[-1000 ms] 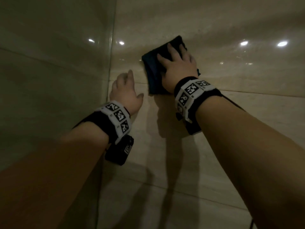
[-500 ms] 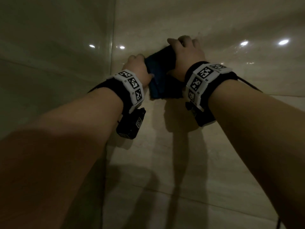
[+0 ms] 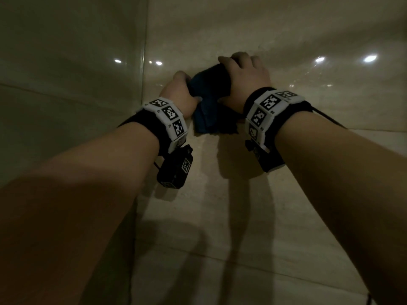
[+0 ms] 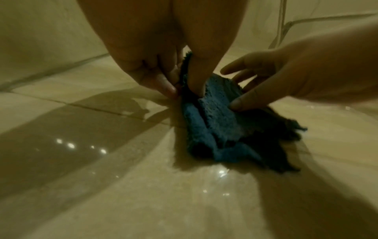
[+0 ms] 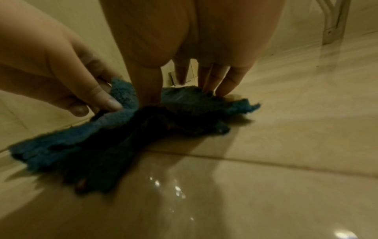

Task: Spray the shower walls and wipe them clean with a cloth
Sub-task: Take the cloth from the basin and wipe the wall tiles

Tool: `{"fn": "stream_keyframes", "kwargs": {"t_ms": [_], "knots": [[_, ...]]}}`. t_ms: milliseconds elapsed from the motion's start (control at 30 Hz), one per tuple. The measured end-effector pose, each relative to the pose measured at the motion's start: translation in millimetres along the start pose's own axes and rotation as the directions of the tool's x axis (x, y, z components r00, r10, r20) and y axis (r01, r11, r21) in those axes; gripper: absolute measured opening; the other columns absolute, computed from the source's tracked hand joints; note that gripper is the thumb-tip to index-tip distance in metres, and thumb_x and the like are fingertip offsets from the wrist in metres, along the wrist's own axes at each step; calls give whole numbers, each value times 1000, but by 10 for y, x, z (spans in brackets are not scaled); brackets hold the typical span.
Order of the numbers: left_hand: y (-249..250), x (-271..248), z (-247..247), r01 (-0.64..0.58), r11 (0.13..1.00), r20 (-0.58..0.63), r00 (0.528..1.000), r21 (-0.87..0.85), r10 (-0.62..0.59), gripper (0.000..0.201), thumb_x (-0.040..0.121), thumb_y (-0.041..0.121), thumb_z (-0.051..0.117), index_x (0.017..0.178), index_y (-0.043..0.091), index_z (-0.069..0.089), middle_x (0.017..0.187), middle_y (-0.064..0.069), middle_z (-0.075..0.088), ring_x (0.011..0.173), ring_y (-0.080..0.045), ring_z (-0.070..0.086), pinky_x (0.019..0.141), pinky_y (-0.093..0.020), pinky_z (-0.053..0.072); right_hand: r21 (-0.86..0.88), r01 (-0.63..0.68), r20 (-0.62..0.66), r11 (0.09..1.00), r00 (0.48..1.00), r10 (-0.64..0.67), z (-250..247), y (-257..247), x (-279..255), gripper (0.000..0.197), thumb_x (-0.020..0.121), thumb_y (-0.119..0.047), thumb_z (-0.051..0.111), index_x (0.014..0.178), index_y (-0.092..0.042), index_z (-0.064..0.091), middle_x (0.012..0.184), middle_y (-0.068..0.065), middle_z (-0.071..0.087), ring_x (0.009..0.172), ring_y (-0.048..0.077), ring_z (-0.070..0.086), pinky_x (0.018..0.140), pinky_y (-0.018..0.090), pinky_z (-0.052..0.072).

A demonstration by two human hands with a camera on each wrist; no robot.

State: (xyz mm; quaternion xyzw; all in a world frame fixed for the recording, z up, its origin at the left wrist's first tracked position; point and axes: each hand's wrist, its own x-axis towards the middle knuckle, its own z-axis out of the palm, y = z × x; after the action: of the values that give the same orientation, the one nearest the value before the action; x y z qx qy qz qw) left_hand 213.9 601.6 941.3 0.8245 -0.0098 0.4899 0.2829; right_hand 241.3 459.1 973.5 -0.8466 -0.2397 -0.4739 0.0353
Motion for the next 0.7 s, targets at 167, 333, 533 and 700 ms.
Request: {"fn": "stream_keyframes", "kwargs": {"t_ms": [167,333,533,700], "knots": [[66,-38,-49,-97,995,-4,995,0,97,40,91,19,55,128,6,47,129,-12,56,117,-25,53,89,-27,42,10,-59,-27,998,998,60,-9,45,-65,87,78,-42,69,147,-29,18,153,8,18,138,32,20,109,44,24],[140,-63,-84,-169,985,-32,985,-42,168,31,90,12,54,120,6,51,120,-13,60,107,-26,58,80,-25,43,48,-85,-56,995,995,87,-69,137,-126,76,80,-43,67,143,-27,28,148,8,30,135,31,26,108,44,25],[239,-101,-105,-187,979,-57,981,-74,183,26,92,11,50,117,5,51,116,-14,60,103,-26,58,72,-21,38,113,-76,-117,991,989,89,-182,217,-246,54,87,-32,59,134,-21,36,137,9,45,129,30,35,103,42,25],[356,-159,-42,-208,972,-28,978,-111,207,26,92,11,50,117,3,51,114,-17,60,93,-20,54,68,-21,34,108,-108,-107,988,987,119,-276,312,-375,53,89,-29,57,137,-23,35,138,8,45,129,29,36,104,41,25]]}}
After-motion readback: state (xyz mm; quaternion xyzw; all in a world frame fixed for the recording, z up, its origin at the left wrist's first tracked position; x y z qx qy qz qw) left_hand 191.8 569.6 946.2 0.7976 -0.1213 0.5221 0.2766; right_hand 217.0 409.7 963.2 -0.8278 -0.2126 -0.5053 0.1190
